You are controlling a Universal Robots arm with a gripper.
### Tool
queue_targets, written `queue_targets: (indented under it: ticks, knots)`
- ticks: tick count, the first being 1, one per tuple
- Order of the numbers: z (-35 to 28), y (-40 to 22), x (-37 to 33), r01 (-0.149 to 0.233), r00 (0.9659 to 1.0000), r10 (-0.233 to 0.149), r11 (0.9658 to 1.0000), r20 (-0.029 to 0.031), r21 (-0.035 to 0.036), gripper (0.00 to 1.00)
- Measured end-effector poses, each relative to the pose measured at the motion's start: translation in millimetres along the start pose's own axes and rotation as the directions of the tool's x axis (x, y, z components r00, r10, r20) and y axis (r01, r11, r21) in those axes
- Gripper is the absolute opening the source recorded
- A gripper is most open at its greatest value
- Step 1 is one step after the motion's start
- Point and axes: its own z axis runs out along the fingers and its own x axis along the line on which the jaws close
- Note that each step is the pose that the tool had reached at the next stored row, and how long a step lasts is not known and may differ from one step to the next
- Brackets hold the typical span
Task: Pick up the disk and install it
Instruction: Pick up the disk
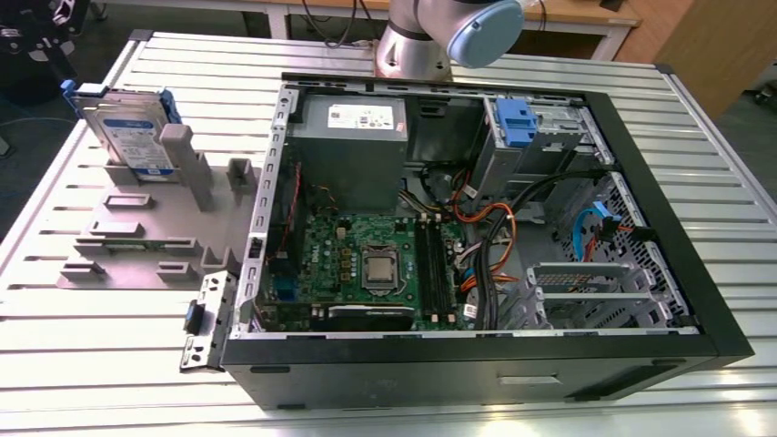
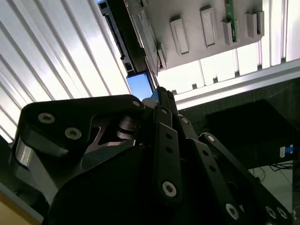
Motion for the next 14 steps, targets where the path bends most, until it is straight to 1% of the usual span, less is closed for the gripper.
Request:
queue_targets:
  ticks: [2,4,6,14]
  knots:
    - [0.0,0.0,0.0,0.027,0.9996,-0.027,0.9996,-0.0012,-0.0006,0.11]
    - [0.0,0.1,0.1,0.055,0.9985,-0.055,0.9985,-0.0026,-0.0012,0.11]
    - [0.0,0.3,0.2,0.072,0.9974,-0.072,0.9974,-0.0034,-0.0016,0.11]
    - [0.0,0.6,0.7,0.076,0.9971,-0.076,0.9971,-0.0035,-0.0017,0.11]
